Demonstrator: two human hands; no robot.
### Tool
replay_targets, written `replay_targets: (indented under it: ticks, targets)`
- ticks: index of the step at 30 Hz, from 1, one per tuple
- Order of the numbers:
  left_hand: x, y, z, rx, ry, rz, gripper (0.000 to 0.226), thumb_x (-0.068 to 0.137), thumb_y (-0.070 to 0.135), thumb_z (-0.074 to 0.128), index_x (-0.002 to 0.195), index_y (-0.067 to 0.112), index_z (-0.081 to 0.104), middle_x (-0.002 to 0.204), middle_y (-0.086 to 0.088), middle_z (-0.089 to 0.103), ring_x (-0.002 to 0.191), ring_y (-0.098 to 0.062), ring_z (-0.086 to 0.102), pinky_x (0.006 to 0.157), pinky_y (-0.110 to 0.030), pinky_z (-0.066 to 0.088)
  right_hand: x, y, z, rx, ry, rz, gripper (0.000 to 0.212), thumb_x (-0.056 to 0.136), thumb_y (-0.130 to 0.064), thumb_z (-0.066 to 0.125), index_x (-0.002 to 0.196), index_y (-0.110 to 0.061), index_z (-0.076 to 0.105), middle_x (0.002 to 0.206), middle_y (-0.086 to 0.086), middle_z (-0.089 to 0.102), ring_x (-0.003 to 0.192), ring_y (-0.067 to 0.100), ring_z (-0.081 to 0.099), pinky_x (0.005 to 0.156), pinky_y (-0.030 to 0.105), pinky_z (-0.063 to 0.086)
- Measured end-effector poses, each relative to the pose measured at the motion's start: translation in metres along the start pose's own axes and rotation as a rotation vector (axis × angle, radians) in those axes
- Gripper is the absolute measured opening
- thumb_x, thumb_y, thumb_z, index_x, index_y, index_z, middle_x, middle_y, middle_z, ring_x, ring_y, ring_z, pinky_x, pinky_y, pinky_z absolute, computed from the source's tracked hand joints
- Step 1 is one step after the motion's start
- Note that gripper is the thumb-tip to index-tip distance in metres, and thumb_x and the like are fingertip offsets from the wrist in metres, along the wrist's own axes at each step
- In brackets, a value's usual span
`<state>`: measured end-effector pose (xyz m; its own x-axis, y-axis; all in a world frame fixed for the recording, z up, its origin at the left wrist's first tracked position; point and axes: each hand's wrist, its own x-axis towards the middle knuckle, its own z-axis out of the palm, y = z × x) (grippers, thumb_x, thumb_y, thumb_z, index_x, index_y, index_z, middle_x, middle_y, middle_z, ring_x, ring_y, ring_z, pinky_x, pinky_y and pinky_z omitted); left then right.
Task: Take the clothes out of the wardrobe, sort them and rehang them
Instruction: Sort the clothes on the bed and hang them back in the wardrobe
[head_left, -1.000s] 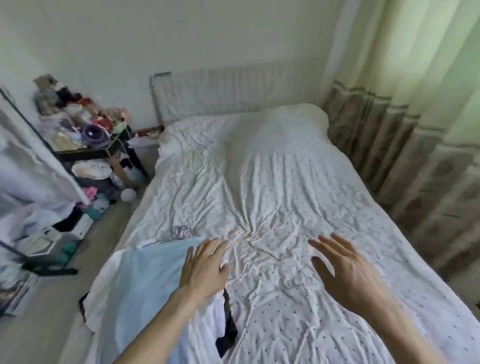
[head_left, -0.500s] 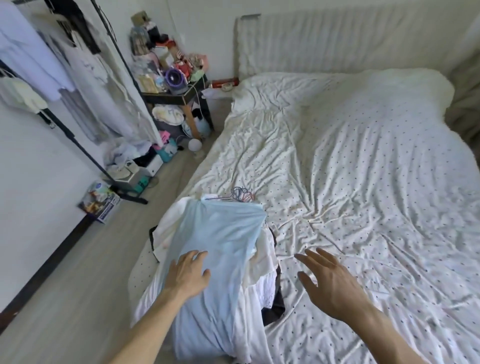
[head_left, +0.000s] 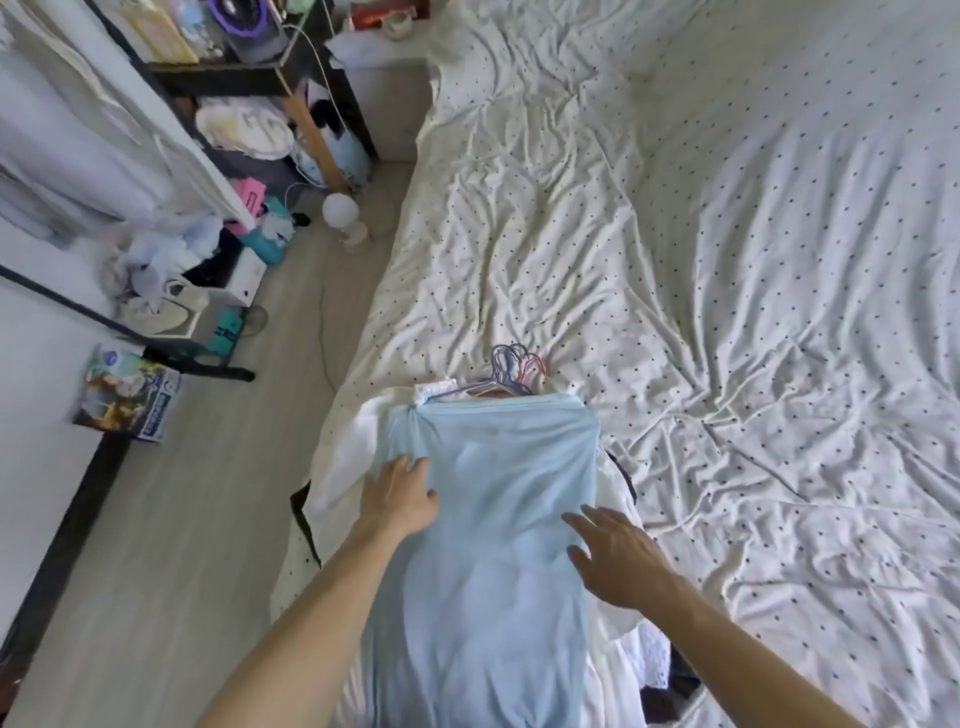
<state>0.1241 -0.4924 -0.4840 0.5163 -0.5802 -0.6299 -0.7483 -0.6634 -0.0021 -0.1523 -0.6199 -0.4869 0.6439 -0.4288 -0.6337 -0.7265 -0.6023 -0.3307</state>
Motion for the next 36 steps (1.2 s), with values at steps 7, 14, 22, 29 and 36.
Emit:
replay_targets:
  ticks: [7, 14, 22, 29, 36]
  targets:
    - [0.126, -0.027, -0.008, -0.146, 0.052, -0.014, 0.063, 0.097, 0.029, 0.050, 0.154, 0.019, 0.026, 0.159, -0.012, 0.028, 0.143, -0.032, 0.032, 0.112, -0.043, 0.034, 0.085, -0.016, 0.047, 0.030, -0.109, 0.105, 0.061, 0.102, -0.045, 0.041, 0.155, -0.045, 0.011, 0.166, -0.008, -0.003, 0.152, 0.023, 0.007, 0.118, 0.044, 0.026]
    - [0.178, -0.035, -0.002, -0.163, 0.069, -0.030, 0.053, 0.098, 0.031, 0.051, 0.147, 0.015, 0.037, 0.136, -0.018, 0.050, 0.122, -0.039, 0.049, 0.100, -0.045, 0.042, 0.099, -0.009, 0.069, 0.079, -0.133, 0.134, 0.065, 0.096, -0.043, 0.042, 0.152, -0.052, 0.009, 0.166, -0.010, -0.004, 0.153, 0.023, 0.005, 0.119, 0.047, 0.027]
    - [0.155, -0.020, -0.022, -0.275, 0.027, -0.077, 0.039, 0.095, 0.028, 0.049, 0.126, 0.005, 0.048, 0.127, -0.022, 0.055, 0.116, -0.040, 0.055, 0.092, -0.042, 0.046, 0.085, -0.017, 0.035, 0.181, -0.123, 0.146, 0.056, 0.100, -0.038, 0.047, 0.152, -0.041, 0.027, 0.165, -0.004, 0.014, 0.151, 0.021, 0.019, 0.122, 0.032, 0.018]
    - [0.035, 0.025, -0.062, -0.373, 0.124, 0.005, 0.027, 0.084, 0.043, 0.050, 0.078, 0.016, 0.048, 0.095, -0.012, 0.069, 0.092, -0.035, 0.063, 0.069, -0.034, 0.042, 0.015, -0.052, -0.016, 0.821, 0.084, 0.288, 0.040, 0.096, -0.049, 0.057, 0.129, -0.027, 0.055, 0.131, -0.002, 0.063, 0.108, 0.010, 0.065, 0.094, 0.026, 0.046]
    - [-0.114, 0.135, -0.087, -0.319, 0.141, 0.343, 0.033, 0.081, 0.046, 0.050, 0.070, 0.017, 0.040, 0.064, 0.001, 0.051, 0.074, -0.027, 0.056, 0.062, -0.033, 0.033, -0.114, -0.030, -0.079, 1.427, 0.733, 0.430, 0.038, 0.093, -0.054, 0.056, 0.107, -0.019, 0.060, 0.100, -0.003, 0.071, 0.064, 0.015, 0.070, 0.053, 0.029, 0.049]
